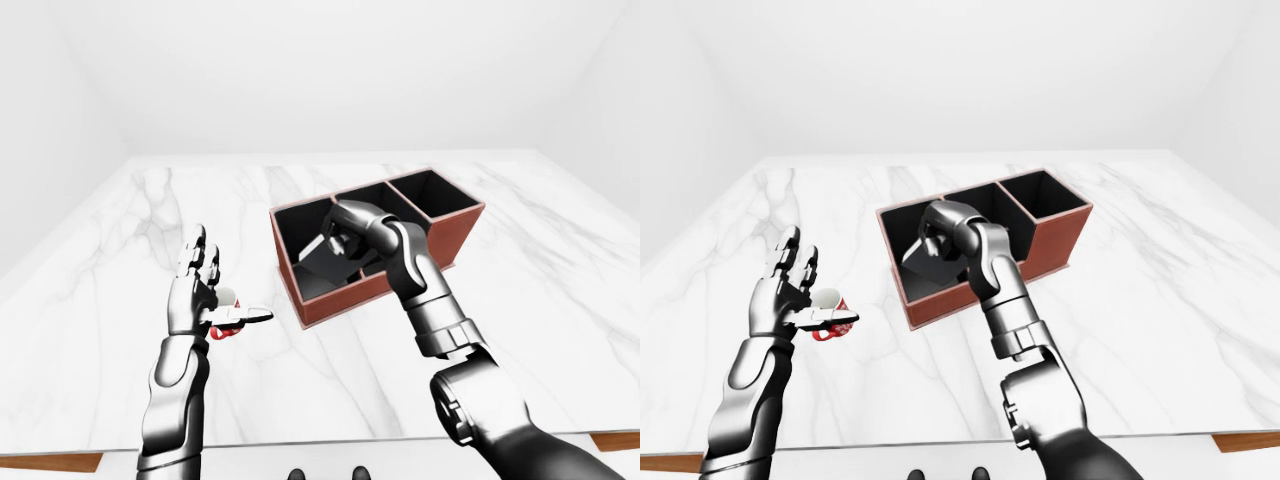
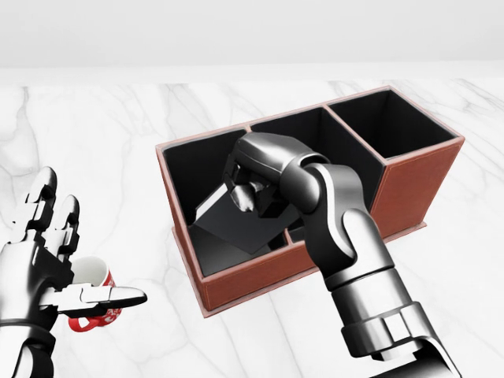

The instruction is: Pick up the book and place it in the left compartment of the caddy.

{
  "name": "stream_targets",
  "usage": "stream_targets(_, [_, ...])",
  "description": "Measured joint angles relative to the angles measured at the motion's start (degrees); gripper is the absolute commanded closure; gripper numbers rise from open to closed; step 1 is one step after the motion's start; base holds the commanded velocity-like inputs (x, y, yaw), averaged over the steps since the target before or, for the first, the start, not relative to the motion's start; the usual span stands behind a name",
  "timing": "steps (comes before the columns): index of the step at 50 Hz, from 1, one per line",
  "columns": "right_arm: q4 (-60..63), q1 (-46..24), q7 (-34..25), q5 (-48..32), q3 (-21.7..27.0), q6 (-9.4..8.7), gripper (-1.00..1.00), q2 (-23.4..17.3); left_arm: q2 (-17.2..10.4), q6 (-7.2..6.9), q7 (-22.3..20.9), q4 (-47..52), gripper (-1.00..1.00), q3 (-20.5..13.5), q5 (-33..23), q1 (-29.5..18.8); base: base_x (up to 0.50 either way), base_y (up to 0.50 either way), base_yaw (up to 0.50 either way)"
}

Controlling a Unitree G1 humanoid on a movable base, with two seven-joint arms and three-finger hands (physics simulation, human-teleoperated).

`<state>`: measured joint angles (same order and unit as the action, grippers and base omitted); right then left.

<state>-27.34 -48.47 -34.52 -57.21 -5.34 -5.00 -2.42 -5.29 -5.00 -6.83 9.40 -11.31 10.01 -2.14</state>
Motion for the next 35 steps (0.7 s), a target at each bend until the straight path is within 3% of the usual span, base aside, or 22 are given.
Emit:
stream_targets(25, [-3.5, 0.4, 3.5, -1.1, -0.2, 0.00, 1.00, 0.8, 0.0, 0.00, -0.1, -0.1, -1.00, 0.1, 0.0, 0.0, 0.00, 0.00, 0.00])
stream_targets(26, [-3.6, 0.4, 3.6, -1.2, -0.2, 0.00, -0.41, 0.8, 0.0, 0.00, -0.1, -0.1, -1.00, 0.1, 0.0, 0.0, 0.00, 0.00, 0.00])
stream_targets(28, [-3.7, 0.3, 3.9, -1.5, -0.1, 0.00, -0.91, 0.8, 0.0, 0.00, -0.1, -0.1, -1.00, 0.1, -0.1, 0.0, 0.00, 0.00, 0.00])
stream_targets(29, [-3.7, 0.3, 4.0, -1.7, 0.0, 0.00, -1.00, 0.8, 0.0, 0.00, -0.1, -0.1, -1.00, 0.1, -0.1, 0.0, 0.00, 0.00, 0.00])
stream_targets(35, [-3.9, 0.1, 4.5, -2.3, 0.1, 0.00, -1.00, 0.7, 0.0, 0.00, -0.2, 0.0, -1.00, 0.1, -0.1, 0.1, 0.00, 0.00, 0.00])
